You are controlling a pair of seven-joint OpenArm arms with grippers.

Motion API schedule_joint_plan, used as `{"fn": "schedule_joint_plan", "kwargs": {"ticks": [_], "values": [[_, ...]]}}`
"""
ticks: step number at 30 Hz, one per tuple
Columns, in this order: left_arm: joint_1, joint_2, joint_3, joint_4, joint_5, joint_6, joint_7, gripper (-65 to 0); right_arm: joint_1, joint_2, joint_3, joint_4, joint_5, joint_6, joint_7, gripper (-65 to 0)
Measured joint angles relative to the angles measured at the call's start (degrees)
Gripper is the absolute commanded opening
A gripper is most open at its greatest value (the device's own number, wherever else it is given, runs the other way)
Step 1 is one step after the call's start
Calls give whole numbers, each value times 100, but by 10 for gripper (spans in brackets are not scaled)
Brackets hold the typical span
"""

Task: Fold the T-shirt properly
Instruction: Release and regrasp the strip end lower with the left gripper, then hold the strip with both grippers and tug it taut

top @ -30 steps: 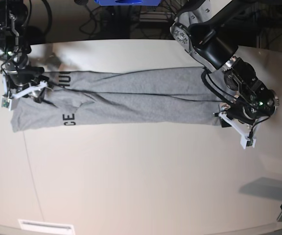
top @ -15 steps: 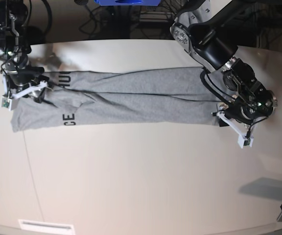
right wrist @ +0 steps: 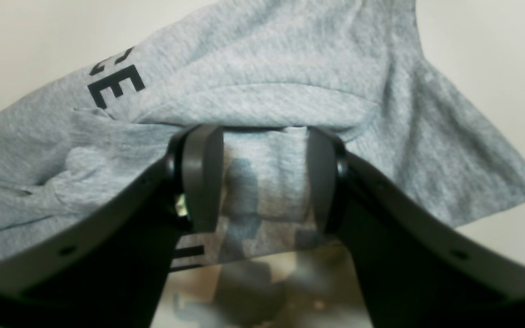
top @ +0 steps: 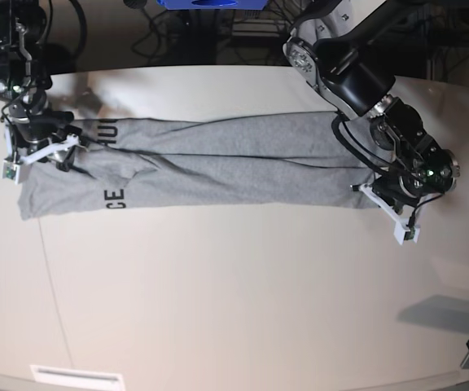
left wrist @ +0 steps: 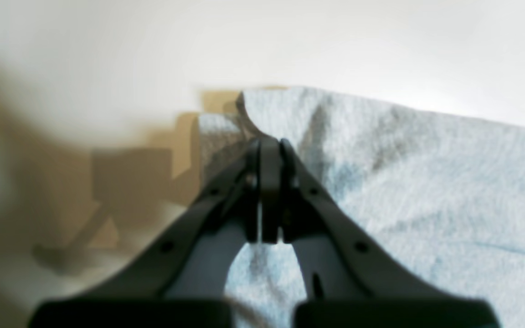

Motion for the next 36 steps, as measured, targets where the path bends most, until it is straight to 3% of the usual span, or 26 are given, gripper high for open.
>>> {"fn": "schedule_joint_plan", "kwargs": {"ticks": [5, 12, 27, 36], "values": [[221, 13, 59, 264, -11, 7, 26, -650, 4, 0, 0, 0, 0, 0, 0, -358], [658, 13, 949, 1405, -96, 15, -4, -650, 35, -2, -11, -90, -15, 0, 0, -358], [1644, 4, 1056, 1790, -44, 15, 39, -650, 33, -4, -11, -92, -13, 0, 0, -358], [2190, -256, 1753, 2046, -87, 15, 35, -650, 37, -17, -348, -92, 0, 2, 2, -358]]}}
